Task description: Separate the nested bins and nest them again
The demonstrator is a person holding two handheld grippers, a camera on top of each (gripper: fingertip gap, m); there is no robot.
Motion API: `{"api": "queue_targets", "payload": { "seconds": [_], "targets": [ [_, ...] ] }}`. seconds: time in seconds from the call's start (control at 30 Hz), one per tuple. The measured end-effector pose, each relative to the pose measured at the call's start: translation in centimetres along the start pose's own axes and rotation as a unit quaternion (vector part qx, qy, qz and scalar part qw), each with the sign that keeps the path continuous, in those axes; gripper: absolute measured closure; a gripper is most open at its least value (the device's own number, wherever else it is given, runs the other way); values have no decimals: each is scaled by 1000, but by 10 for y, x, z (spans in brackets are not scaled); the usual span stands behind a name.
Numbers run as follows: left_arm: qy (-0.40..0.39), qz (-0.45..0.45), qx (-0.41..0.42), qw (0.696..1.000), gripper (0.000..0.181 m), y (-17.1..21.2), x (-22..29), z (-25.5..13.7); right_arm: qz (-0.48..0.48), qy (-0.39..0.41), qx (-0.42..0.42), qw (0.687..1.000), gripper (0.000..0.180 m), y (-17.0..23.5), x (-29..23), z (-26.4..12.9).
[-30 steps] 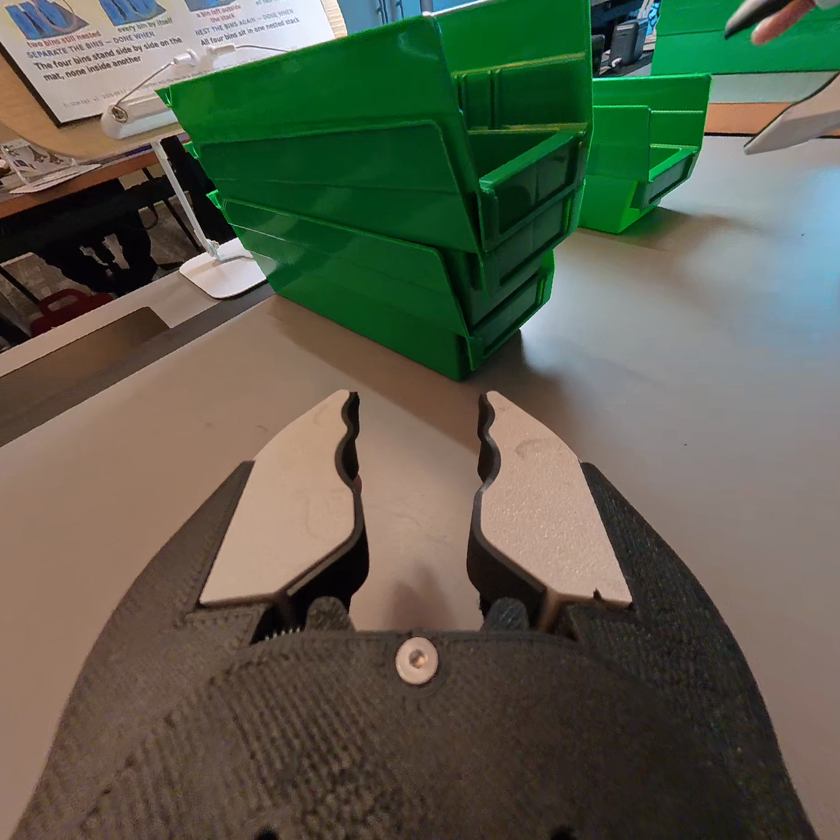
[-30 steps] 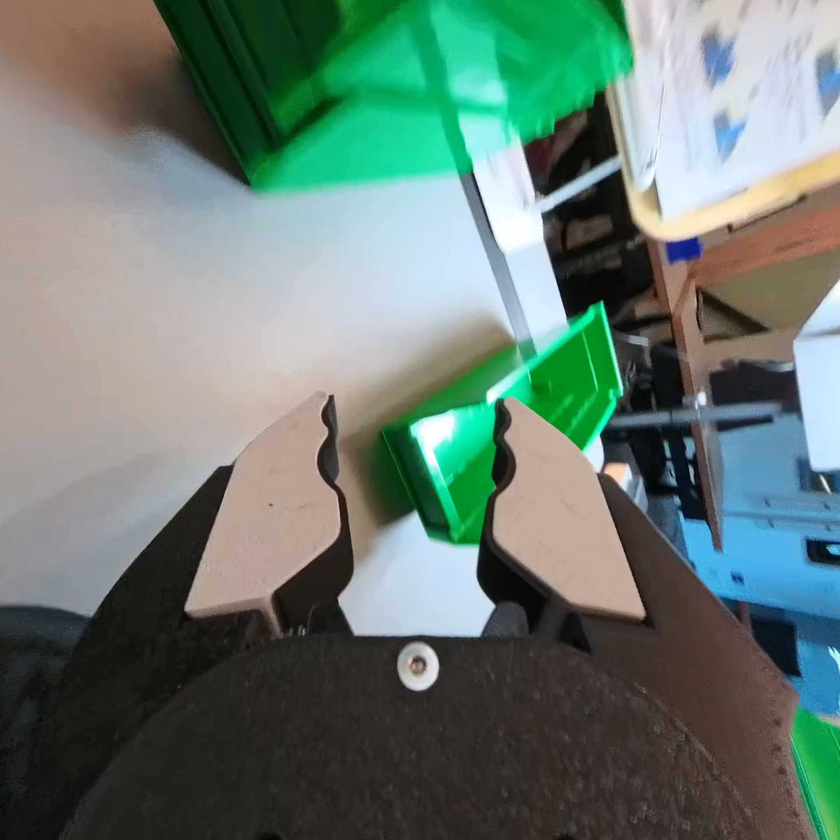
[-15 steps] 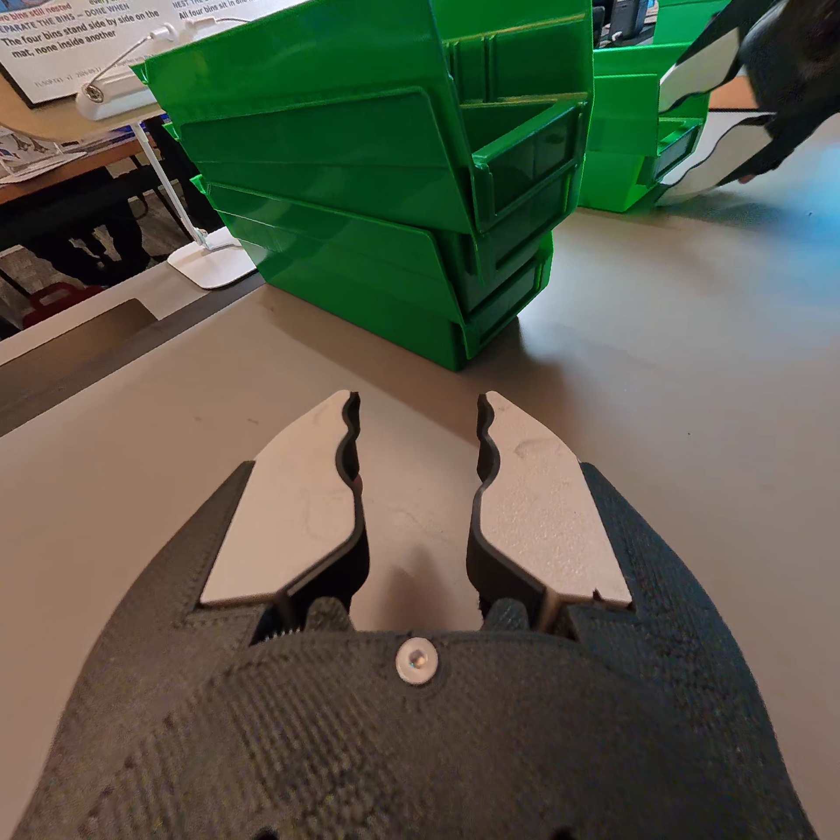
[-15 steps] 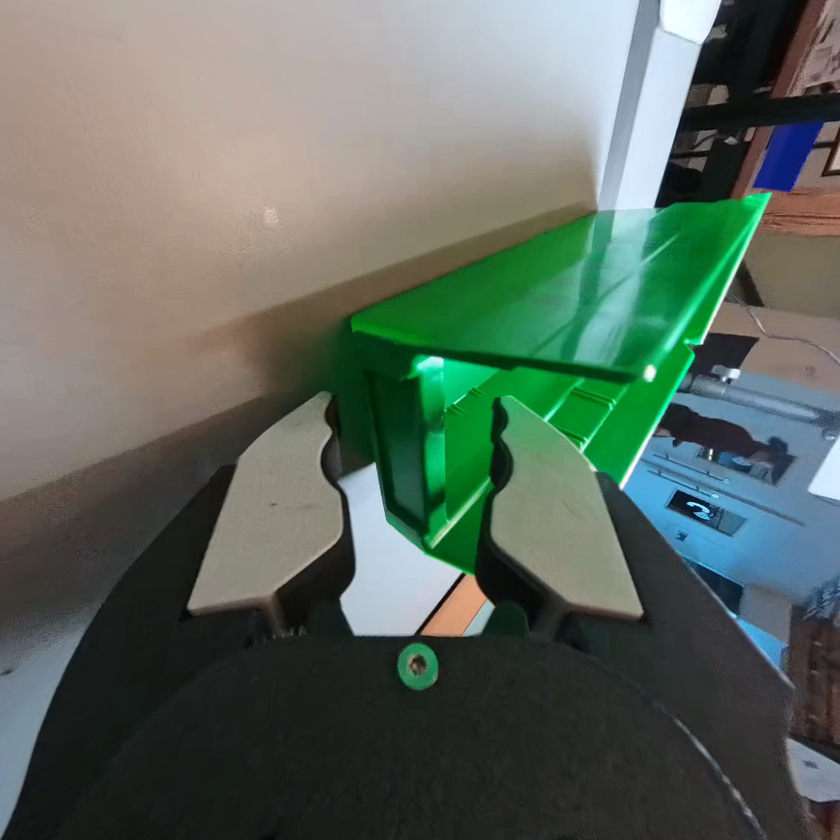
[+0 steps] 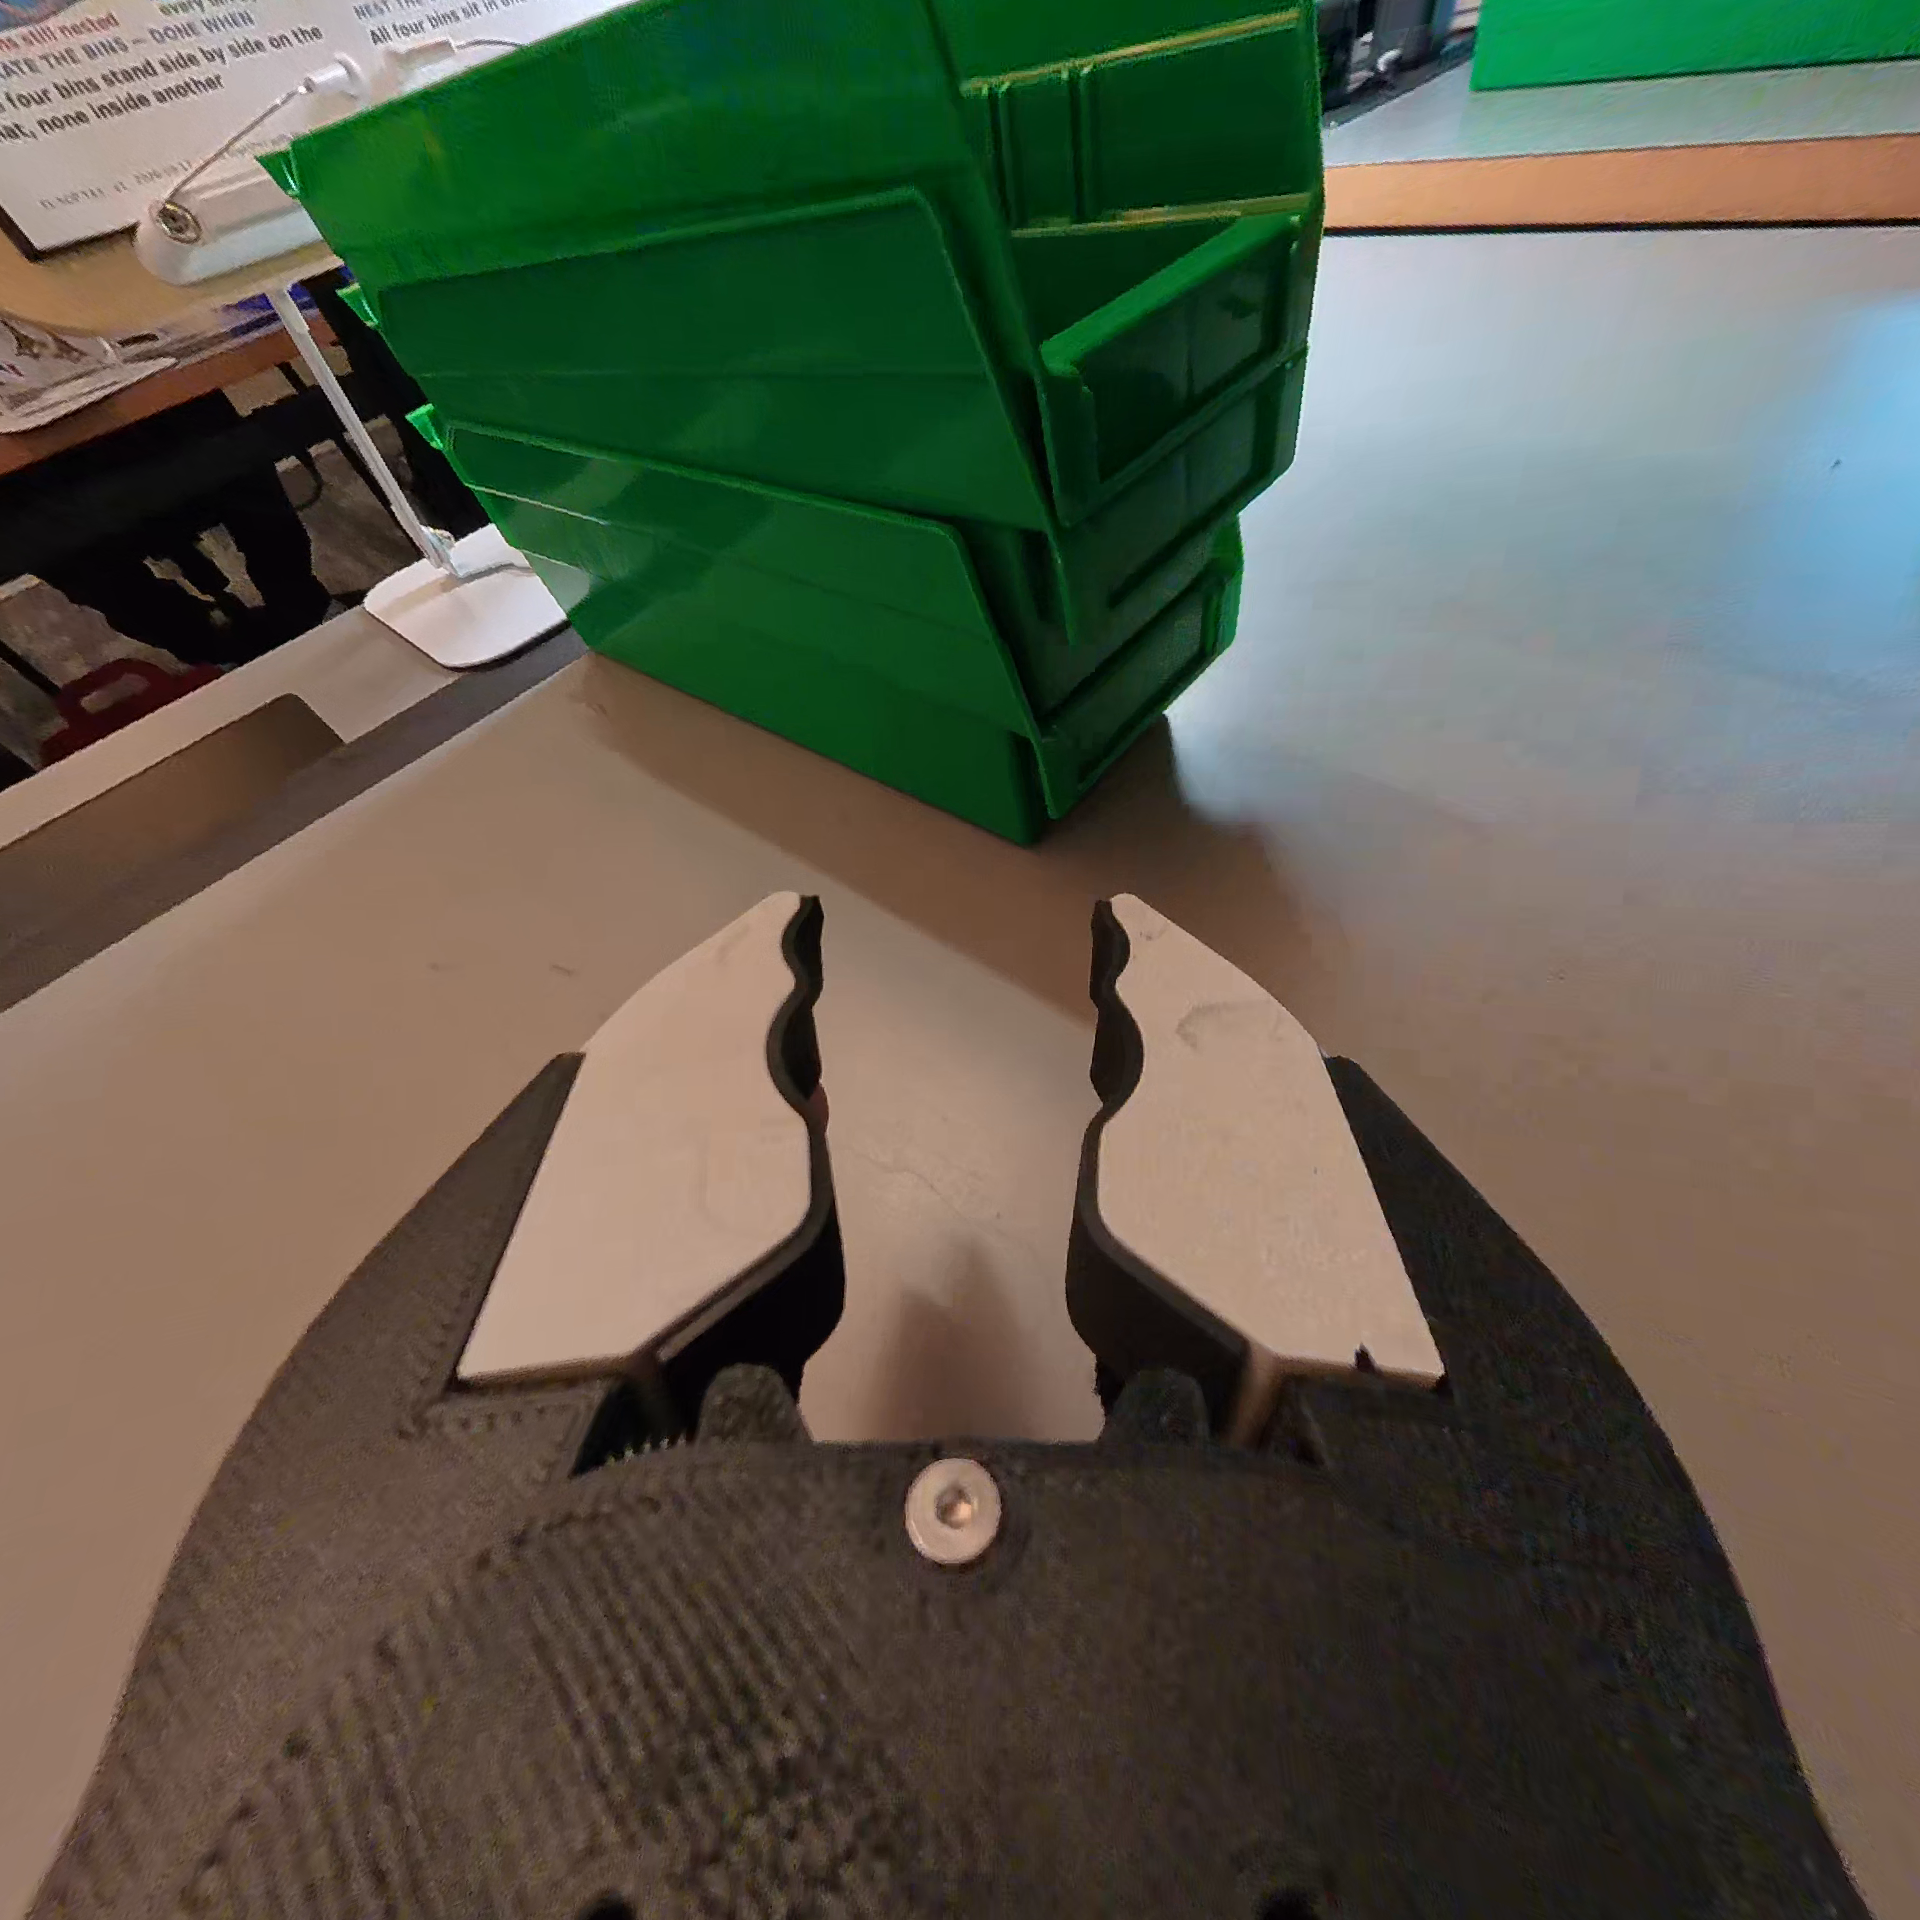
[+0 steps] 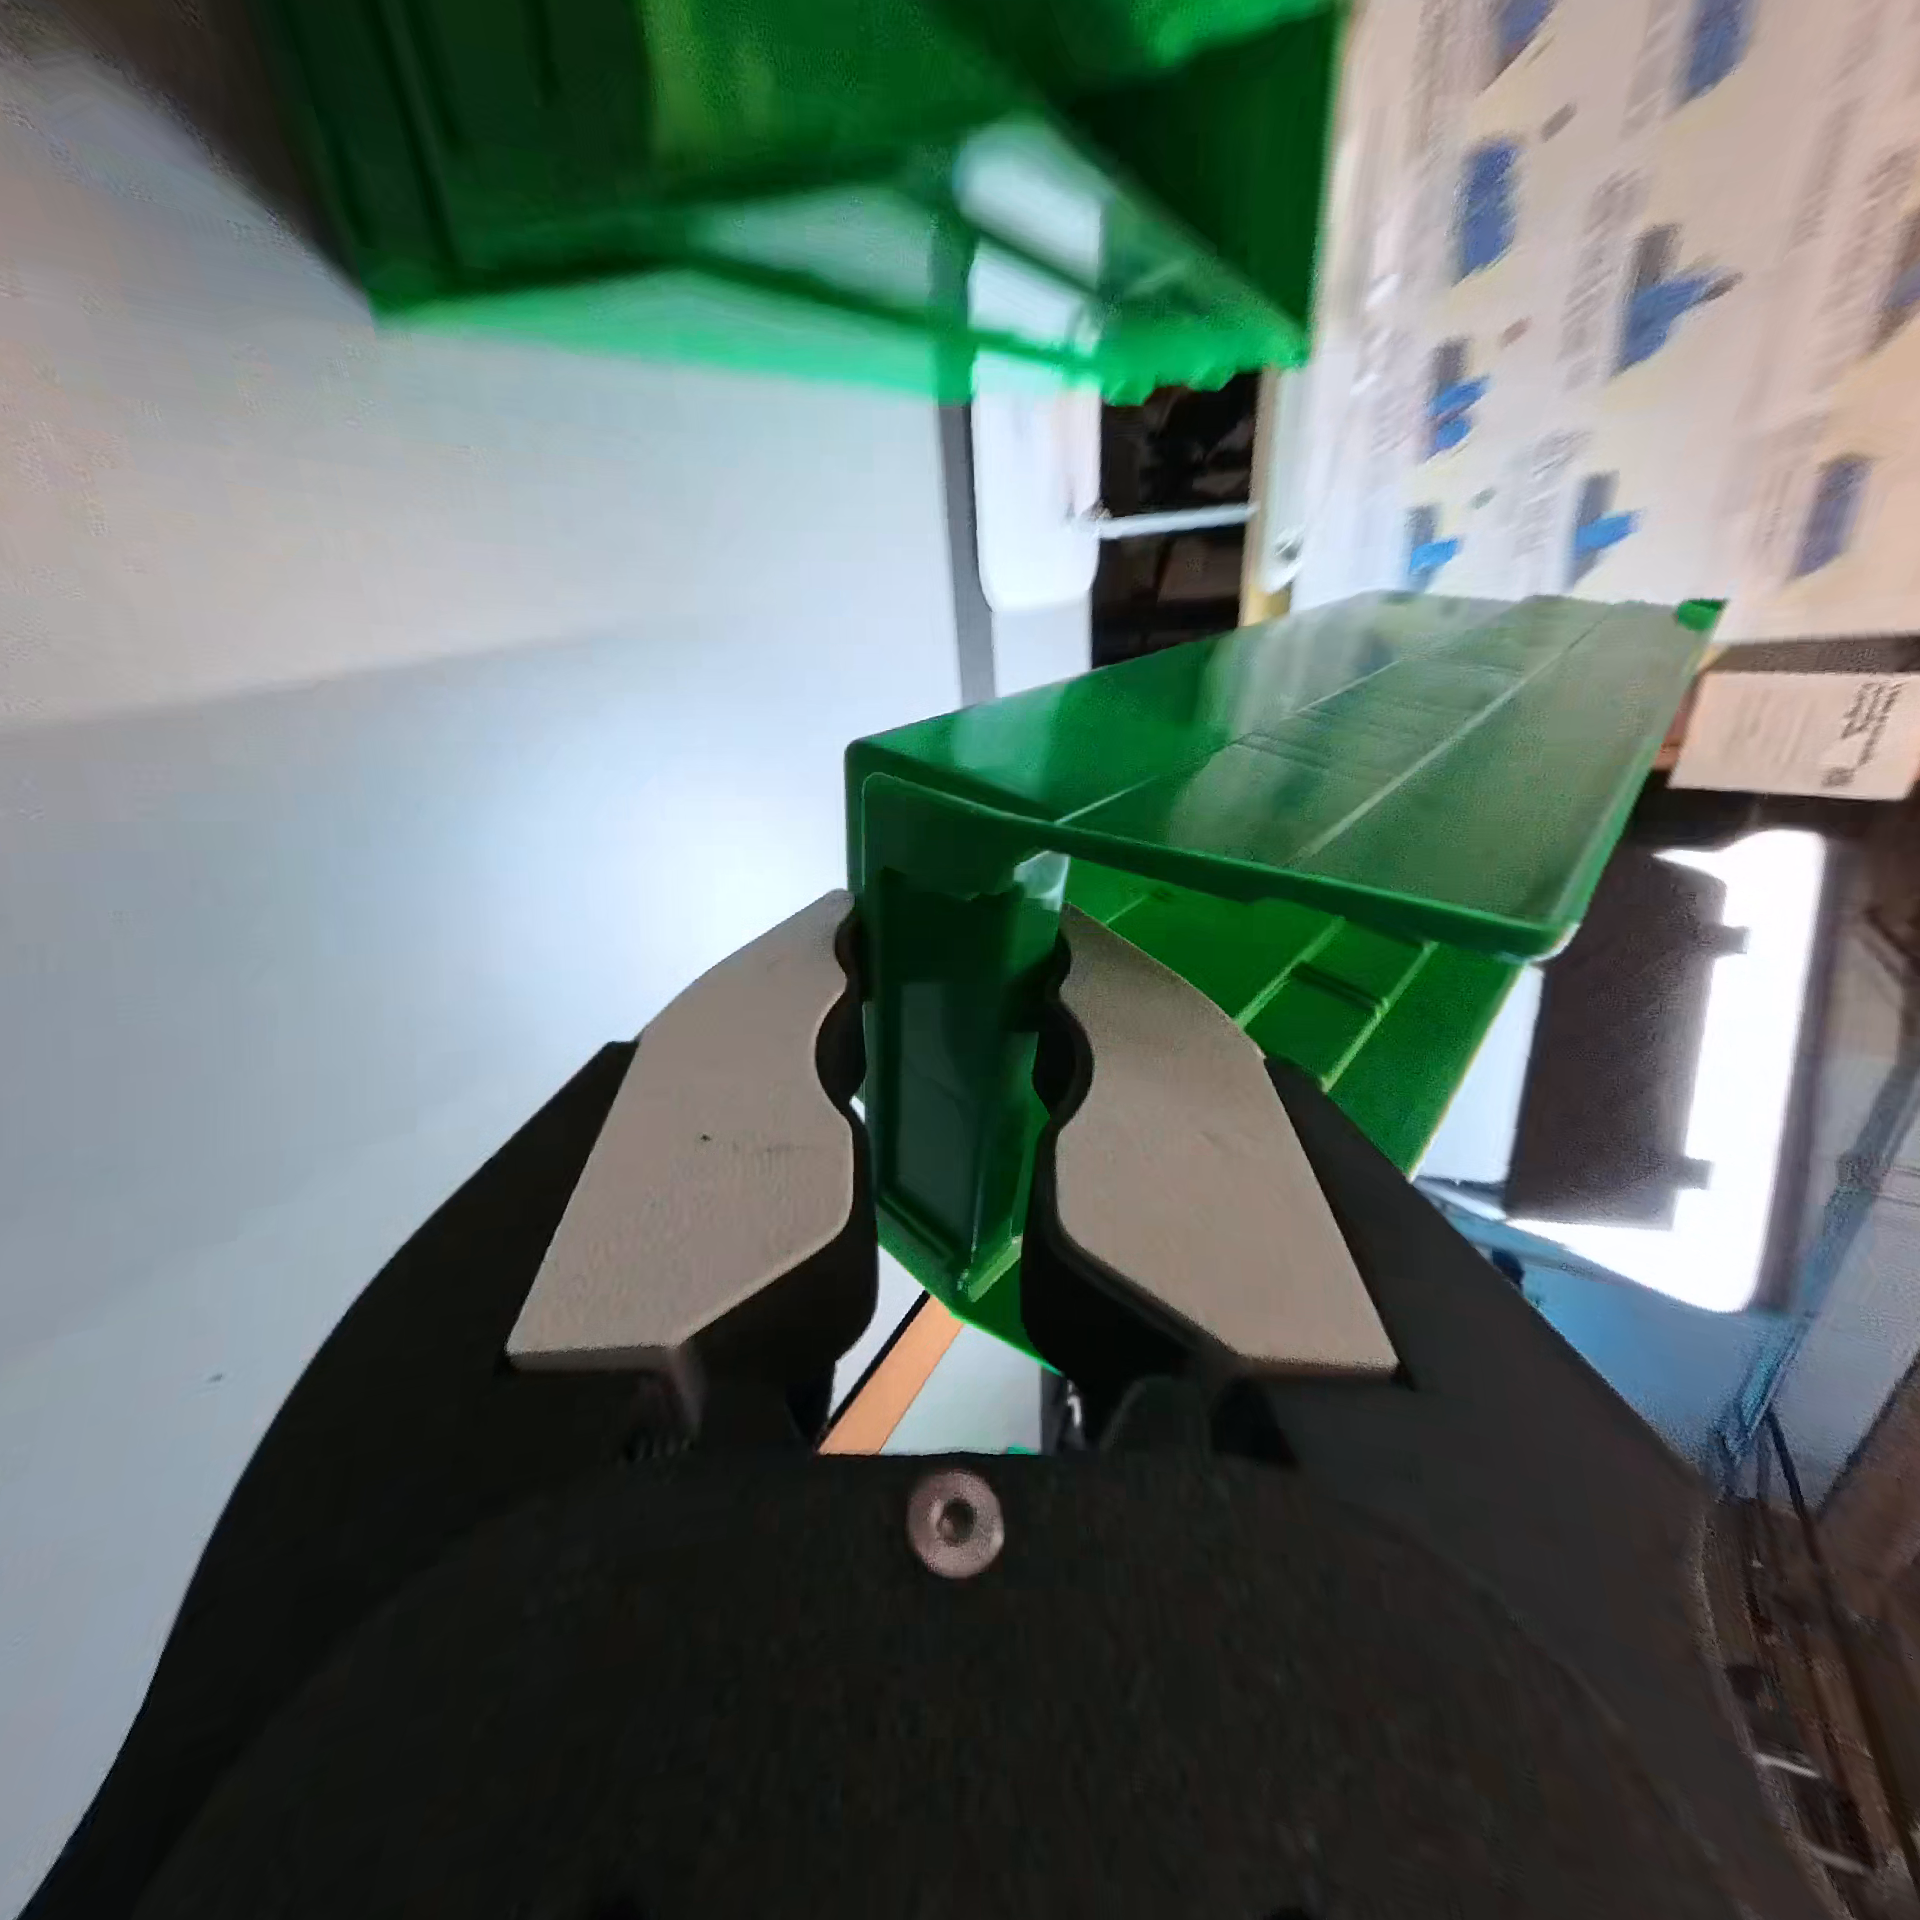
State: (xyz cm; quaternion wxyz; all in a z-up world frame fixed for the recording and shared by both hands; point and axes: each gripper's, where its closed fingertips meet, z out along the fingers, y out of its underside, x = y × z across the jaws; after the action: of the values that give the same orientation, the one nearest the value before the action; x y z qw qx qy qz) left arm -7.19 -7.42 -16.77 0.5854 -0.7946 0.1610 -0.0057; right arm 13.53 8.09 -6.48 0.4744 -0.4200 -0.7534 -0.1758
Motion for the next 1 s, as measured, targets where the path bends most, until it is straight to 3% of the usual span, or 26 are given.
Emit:
{"api": "queue_targets", "payload": {
  "seconds": [0.17,0.4,0.5,0.7,1.0],
  "targets": [
    [-1,2,6,1000,131,-3,1,-2,-1,17,48,999,150,-69,47,-29],
    [3,6,8,1000,131,-4,3,-3,-12,-66,51,996,150,-135,41,-4],
    [3,7,11,1000,131,-6,3,-4,-21,-102,10,994,149,-142,25,19],
    [1,6,15,1000,131,-8,0,-6,-60,-92,-61,992,147,-148,25,40],
    [1,3,19,1000,131,-10,0,-7,-83,-98,-41,991,147,-163,34,37]
  ]
}}
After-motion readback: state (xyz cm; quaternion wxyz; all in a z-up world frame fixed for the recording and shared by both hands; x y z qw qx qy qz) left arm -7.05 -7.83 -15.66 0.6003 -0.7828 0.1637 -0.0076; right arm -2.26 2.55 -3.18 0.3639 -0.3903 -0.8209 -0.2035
